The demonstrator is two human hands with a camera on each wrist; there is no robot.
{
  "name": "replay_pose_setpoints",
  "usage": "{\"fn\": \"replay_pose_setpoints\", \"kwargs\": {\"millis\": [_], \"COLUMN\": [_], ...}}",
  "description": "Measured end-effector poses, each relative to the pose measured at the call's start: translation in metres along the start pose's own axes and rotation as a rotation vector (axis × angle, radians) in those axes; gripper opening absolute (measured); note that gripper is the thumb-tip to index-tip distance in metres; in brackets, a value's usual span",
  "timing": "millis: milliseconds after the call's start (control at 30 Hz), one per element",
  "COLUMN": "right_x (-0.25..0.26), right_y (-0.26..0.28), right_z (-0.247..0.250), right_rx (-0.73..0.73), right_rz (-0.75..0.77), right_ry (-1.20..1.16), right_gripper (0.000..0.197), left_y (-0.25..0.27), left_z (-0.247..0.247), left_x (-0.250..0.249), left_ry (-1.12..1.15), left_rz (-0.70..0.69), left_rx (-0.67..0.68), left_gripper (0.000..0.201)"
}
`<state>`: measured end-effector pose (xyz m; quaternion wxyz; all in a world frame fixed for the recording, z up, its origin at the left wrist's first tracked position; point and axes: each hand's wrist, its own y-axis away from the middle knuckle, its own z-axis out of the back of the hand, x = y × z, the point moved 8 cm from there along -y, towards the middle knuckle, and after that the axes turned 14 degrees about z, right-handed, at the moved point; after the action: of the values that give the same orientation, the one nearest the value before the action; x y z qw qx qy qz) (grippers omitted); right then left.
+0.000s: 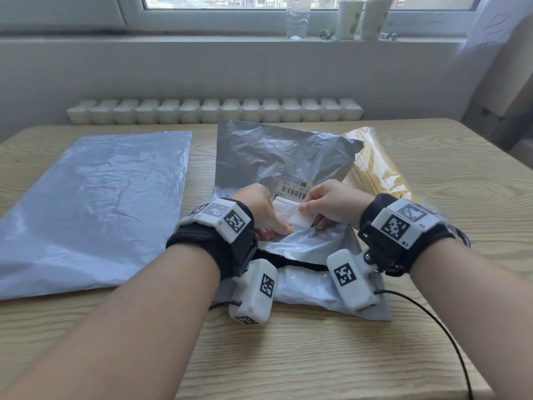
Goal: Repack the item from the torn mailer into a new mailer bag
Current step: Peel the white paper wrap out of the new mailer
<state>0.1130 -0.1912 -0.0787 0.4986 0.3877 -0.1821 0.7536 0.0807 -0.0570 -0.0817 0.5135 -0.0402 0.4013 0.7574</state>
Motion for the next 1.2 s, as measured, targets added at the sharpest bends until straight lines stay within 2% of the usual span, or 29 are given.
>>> {"fn": "replay_pose_setpoints", "kwargs": {"millis": [400, 600, 700, 733, 800, 867, 900, 933, 1000, 1033, 1100, 1200], "right_x": [0.000, -0.005, -0.001, 0.001, 0.009, 0.024, 0.032, 0.036, 0.037, 0.034, 0.027, 0.016], "right_y": [0.001, 0.005, 0.011, 0.013, 0.008, -0.003, -0.008, -0.012, -0.016, -0.016, -0.016, -0.015], "right_z": [0.001, 0.003, 0.002, 0.002, 0.007, 0.010, 0.008, 0.003, -0.006, -0.008, -0.007, -0.001], "right_rx": [-0.011, -0.028, 0.115, 0.174, 0.221, 0.177, 0.152, 0.143, 0.138, 0.120, 0.068, -0.001], "right_rz": [-0.004, -0.028, -0.090, -0.119, -0.112, -0.026, 0.015, 0.033, 0.026, 0.016, 0.008, 0.003], "right_ry": [-0.034, -0.224, -0.392, -0.352, -0.045, 0.275, 0.331, 0.338, 0.315, 0.295, 0.237, 0.128], "right_gripper": [0.021, 0.011, 0.046, 0.056, 0.061, 0.053, 0.046, 0.037, 0.022, 0.018, 0.019, 0.015], "left_y": [-0.002, -0.004, -0.004, -0.003, -0.002, -0.001, -0.001, 0.000, 0.003, 0.005, 0.008, 0.005], "left_z": [0.000, 0.001, 0.001, 0.001, 0.001, 0.001, 0.002, 0.002, 0.005, 0.011, 0.028, 0.045], "left_x": [0.001, 0.001, -0.001, -0.002, -0.004, -0.008, -0.008, -0.007, -0.003, -0.005, -0.011, -0.021], "left_ry": [-0.011, -0.038, -0.053, -0.067, -0.113, -0.213, -0.275, -0.308, -0.285, -0.258, -0.203, -0.212], "left_rz": [-0.001, 0.003, 0.009, 0.012, 0.035, 0.061, 0.077, 0.098, 0.142, 0.143, 0.123, 0.051], "left_rx": [-0.003, -0.012, -0.026, -0.031, -0.021, -0.004, 0.022, 0.071, 0.207, 0.234, 0.185, 0.035], "left_gripper": [0.028, 0.028, 0.023, 0.022, 0.021, 0.019, 0.017, 0.016, 0.028, 0.032, 0.027, 0.022]}}
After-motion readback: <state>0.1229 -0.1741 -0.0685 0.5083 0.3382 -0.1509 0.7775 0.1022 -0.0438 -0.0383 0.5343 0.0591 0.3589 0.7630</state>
